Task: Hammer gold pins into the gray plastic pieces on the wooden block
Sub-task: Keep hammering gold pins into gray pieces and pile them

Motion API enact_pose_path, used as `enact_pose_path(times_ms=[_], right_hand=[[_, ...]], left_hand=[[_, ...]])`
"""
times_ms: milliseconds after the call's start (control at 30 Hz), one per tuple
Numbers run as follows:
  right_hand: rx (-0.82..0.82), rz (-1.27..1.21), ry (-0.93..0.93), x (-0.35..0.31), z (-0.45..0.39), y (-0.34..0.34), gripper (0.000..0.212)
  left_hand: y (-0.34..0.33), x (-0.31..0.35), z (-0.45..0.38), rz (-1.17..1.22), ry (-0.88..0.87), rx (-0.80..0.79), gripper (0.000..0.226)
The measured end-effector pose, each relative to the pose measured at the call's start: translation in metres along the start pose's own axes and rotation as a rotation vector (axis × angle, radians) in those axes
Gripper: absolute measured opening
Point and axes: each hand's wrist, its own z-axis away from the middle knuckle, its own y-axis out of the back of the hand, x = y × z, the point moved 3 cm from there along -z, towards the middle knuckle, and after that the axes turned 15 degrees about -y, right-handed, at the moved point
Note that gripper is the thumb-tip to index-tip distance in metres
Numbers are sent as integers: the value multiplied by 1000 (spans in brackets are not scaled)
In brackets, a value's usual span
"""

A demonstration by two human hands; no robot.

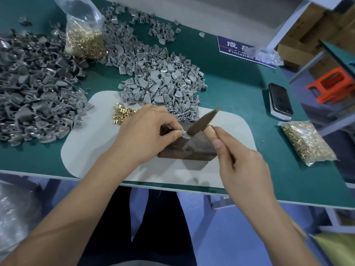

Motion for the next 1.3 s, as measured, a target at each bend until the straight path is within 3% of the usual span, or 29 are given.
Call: enact_pose_path(times_ms=[500, 600, 933, 1067, 1167, 1300], right_hand=[[53, 28, 27, -5, 1, 1, 33], [108, -89, 1, -2, 3, 3, 34], [47, 35, 33, -4, -7, 6, 35], [107, -127, 15, -5, -5, 8, 36], [101, -24, 62, -5, -1, 6, 36], [156, -106, 49, -5, -2, 12, 34]], left_hand=[[-4, -1, 3, -9, -35, 58, 8], [-4, -2, 3, -2, -22, 50, 4], [-1, 5, 1, -109, -17, 14, 6], [1, 5, 1, -103, -7, 7, 4], [2, 7, 1, -104, -5, 9, 5], [3, 7, -2, -101, 1, -6, 5]])
